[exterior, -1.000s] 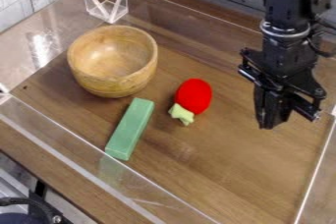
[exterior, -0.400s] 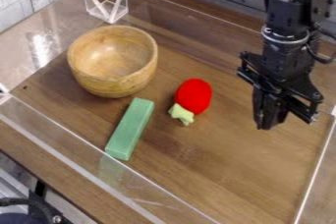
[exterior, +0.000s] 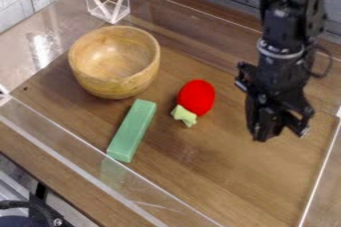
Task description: Move the red object to the right side of the table
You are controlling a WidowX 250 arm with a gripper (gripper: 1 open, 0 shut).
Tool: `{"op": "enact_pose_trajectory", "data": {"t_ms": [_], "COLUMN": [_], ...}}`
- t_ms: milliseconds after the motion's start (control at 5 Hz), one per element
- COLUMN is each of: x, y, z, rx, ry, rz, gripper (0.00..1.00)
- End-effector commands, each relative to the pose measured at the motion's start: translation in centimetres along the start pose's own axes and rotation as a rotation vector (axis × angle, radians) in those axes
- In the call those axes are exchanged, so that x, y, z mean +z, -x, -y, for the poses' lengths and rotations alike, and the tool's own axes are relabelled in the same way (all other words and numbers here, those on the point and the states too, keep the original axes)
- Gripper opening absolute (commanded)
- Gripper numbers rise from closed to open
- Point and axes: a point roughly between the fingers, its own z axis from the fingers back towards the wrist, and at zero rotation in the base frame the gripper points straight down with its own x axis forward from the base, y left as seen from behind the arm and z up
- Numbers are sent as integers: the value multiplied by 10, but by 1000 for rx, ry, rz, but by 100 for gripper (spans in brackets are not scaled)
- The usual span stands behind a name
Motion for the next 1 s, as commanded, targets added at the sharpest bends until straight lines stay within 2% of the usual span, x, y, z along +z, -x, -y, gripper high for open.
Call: {"op": "enact_pose_trajectory", "data": {"t_ms": [0,200,400,800], "x": [21,30,25,4], "y": [-9,-15,-5,-16], "z": [3,8,-8,-4], "rx": [1,-2,9,-9], "ry": [-32,-56,-46,-54], "rz": [16,6,19,48], "gripper": [0,0,100,100]}}
